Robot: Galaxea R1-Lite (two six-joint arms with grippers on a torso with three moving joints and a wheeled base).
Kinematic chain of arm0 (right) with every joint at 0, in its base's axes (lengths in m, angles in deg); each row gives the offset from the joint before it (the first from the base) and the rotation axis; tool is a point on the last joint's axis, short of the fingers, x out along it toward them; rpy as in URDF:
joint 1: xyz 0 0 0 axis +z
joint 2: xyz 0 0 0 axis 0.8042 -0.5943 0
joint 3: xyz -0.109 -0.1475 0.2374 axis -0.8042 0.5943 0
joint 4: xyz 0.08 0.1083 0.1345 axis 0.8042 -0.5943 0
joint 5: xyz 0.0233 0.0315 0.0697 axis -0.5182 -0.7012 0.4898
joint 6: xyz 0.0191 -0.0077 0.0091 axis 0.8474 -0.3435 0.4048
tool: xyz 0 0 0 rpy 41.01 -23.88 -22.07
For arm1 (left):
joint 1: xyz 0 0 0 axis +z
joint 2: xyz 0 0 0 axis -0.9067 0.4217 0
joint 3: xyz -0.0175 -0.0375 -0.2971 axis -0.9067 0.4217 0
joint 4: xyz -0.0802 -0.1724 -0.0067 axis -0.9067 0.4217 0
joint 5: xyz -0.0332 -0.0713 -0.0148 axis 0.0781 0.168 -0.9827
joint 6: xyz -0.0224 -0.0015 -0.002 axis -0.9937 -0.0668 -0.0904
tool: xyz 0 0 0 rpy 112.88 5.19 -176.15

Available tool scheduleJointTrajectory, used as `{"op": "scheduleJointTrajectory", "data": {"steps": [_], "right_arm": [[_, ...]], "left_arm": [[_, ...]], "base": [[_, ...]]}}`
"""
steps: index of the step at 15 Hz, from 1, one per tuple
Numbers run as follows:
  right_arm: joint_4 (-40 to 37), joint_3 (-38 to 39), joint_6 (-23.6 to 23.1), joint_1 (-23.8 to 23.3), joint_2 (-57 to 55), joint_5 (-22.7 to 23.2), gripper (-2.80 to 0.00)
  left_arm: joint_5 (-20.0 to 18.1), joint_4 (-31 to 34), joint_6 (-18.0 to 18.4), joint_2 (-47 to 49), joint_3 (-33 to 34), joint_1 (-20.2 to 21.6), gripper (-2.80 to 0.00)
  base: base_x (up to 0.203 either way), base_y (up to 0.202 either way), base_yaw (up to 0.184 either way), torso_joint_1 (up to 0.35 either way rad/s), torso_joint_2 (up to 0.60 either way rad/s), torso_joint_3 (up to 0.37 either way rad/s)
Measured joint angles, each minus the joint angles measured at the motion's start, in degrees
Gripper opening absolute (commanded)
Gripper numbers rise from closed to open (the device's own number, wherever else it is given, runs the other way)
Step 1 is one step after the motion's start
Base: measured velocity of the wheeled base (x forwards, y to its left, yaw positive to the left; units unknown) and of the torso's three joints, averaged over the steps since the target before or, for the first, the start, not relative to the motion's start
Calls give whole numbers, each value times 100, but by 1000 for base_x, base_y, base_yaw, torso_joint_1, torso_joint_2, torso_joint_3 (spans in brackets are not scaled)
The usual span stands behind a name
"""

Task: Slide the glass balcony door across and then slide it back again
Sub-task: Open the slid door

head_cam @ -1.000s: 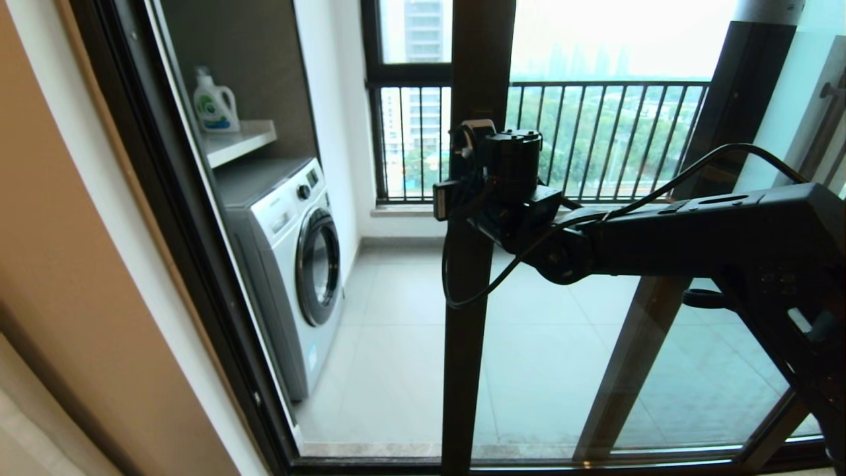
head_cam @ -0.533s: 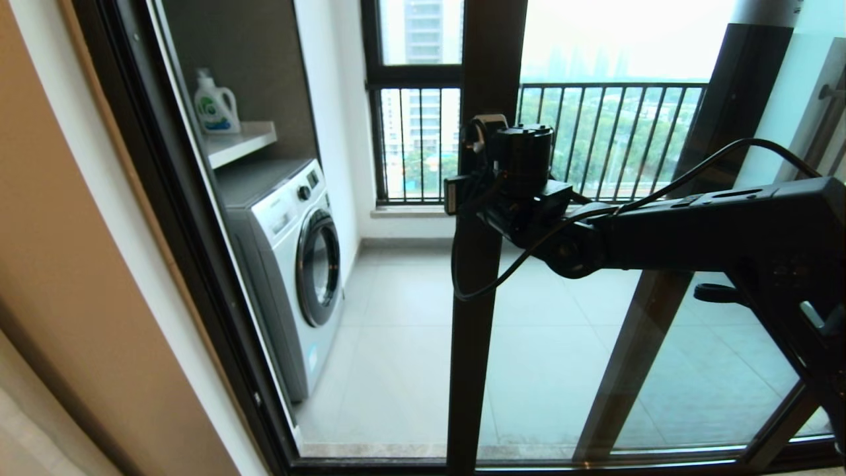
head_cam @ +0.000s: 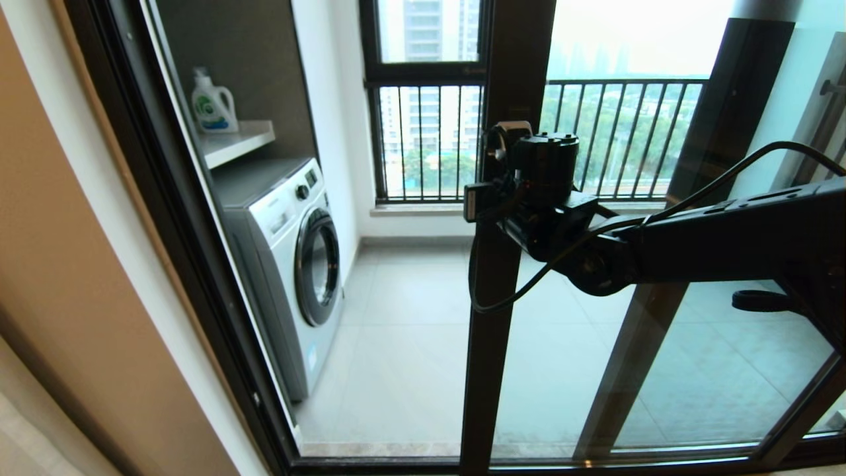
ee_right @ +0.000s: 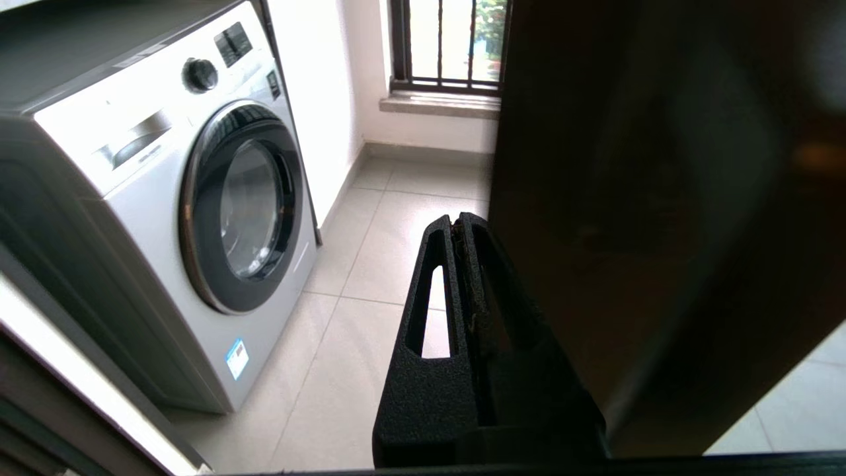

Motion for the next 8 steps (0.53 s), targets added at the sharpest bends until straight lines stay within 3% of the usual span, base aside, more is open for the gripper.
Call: {"op": "scheduleJointTrajectory", "data": {"steps": [8], "right_arm": [[35, 129, -100, -243, 226, -154, -280]], "left_arm": [[-1, 0, 0, 0, 0, -2, -280]], "base": [[0, 0, 0, 0, 0, 0]]}}
